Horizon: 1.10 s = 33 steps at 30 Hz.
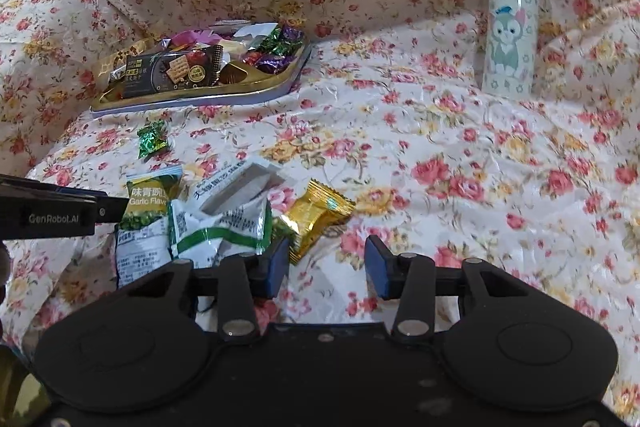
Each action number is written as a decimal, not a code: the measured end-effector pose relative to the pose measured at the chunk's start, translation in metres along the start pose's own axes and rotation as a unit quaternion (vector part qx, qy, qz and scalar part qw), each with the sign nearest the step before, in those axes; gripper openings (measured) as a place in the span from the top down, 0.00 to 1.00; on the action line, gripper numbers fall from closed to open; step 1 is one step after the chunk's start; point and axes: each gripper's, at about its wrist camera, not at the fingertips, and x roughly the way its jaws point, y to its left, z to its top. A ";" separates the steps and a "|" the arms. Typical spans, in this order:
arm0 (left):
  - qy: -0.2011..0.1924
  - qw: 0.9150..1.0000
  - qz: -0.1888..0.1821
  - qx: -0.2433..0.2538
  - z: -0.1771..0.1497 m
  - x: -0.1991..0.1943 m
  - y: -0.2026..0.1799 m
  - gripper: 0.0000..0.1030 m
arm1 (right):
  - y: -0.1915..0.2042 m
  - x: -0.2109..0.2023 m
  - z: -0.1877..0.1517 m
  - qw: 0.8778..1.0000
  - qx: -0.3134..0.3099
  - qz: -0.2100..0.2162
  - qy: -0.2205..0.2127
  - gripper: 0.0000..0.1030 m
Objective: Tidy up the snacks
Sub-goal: 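Grasp the gold-wrapped candy with the right tool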
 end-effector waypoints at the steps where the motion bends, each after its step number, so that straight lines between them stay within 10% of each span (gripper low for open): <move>1: 0.001 1.000 -0.001 -0.004 0.000 0.002 0.002 0.64 | 0.001 0.002 0.001 1.000 -0.002 0.001 -0.001 0.56; 24: -0.010 1.000 0.005 0.011 0.009 0.016 0.004 0.58 | 0.000 0.030 0.023 0.999 0.027 0.009 -0.016 0.53; 33: -0.009 1.000 0.006 0.009 0.009 0.016 0.003 0.58 | 0.001 0.034 0.023 1.000 0.009 -0.006 -0.029 0.67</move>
